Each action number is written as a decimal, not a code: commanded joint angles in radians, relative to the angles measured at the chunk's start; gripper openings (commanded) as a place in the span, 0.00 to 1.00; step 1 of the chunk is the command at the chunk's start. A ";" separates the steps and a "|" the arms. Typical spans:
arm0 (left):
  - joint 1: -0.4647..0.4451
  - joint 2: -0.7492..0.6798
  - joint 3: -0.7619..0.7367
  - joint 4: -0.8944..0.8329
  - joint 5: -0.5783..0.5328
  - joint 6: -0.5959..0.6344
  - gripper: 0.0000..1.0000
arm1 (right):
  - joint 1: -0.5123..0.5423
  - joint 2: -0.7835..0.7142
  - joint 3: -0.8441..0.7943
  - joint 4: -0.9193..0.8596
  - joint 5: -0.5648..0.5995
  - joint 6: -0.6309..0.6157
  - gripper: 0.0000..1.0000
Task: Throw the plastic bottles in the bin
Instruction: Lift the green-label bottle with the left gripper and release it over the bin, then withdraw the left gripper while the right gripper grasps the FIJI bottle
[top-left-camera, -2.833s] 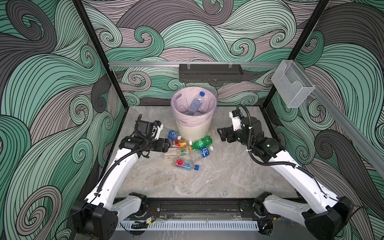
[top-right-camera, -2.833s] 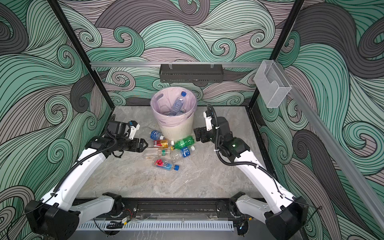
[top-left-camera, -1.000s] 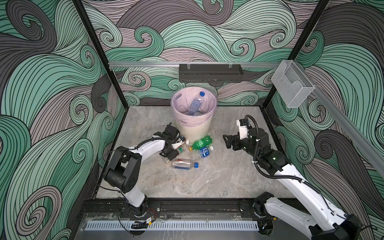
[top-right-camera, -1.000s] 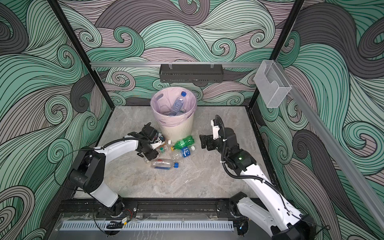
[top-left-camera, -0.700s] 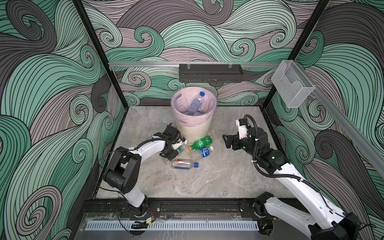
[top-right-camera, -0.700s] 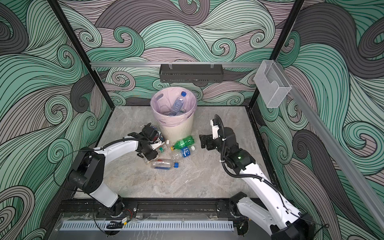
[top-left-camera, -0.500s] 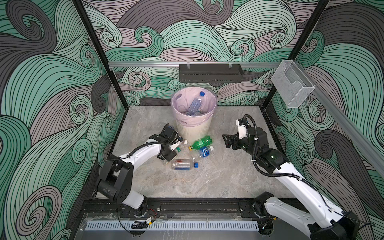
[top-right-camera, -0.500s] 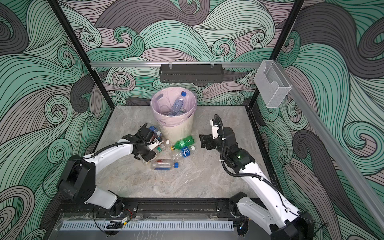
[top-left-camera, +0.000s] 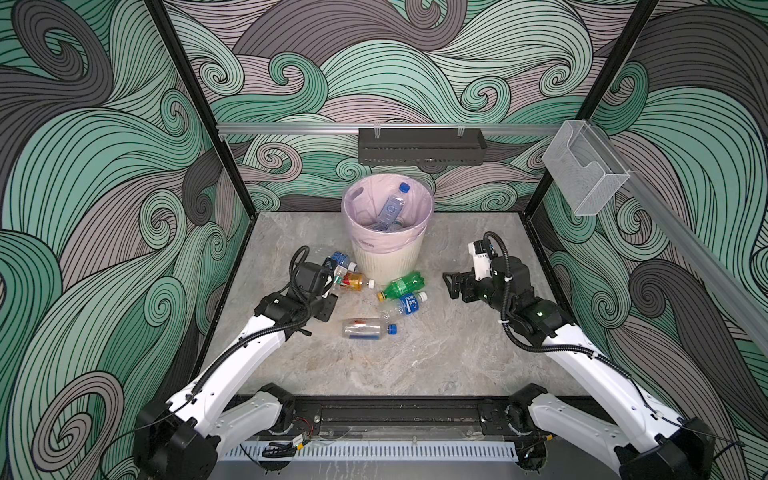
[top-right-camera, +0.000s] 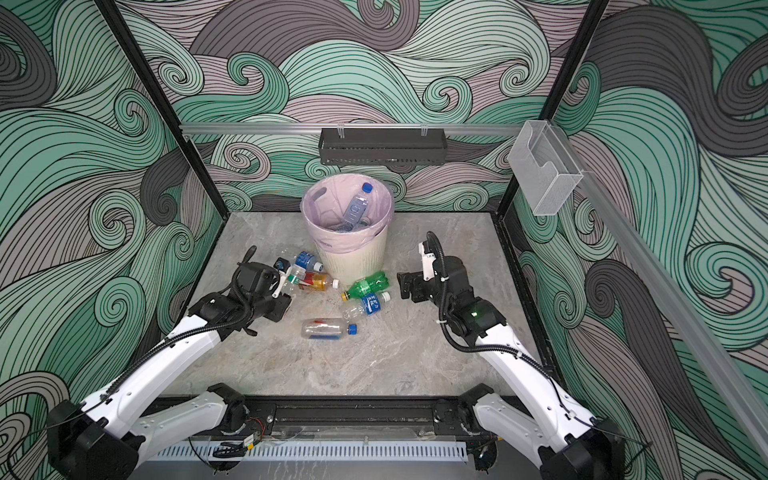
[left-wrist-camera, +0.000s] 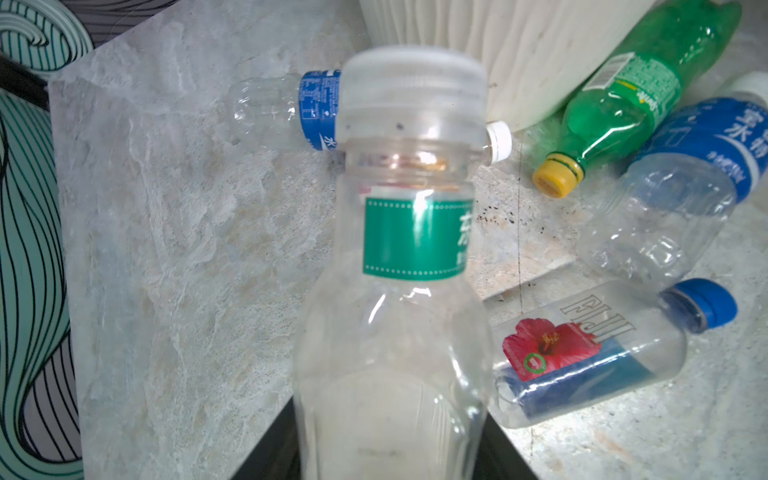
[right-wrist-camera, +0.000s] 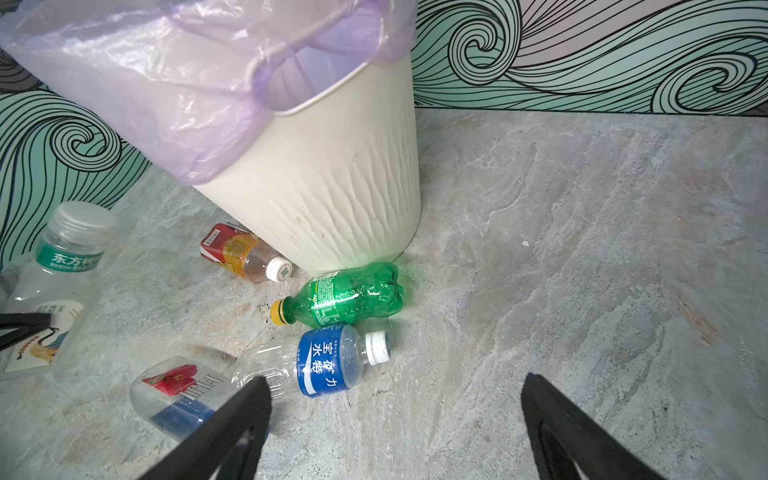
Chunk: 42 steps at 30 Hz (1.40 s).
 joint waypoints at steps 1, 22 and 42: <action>-0.004 -0.061 -0.015 0.037 -0.041 -0.162 0.48 | -0.004 0.013 0.025 -0.013 -0.023 -0.006 0.94; 0.003 0.751 1.474 -0.247 0.372 -0.066 0.68 | -0.004 -0.051 0.037 -0.115 -0.072 0.003 0.95; 0.115 0.042 0.511 -0.151 0.071 -0.072 0.94 | 0.177 0.183 0.135 -0.127 -0.345 -0.199 0.95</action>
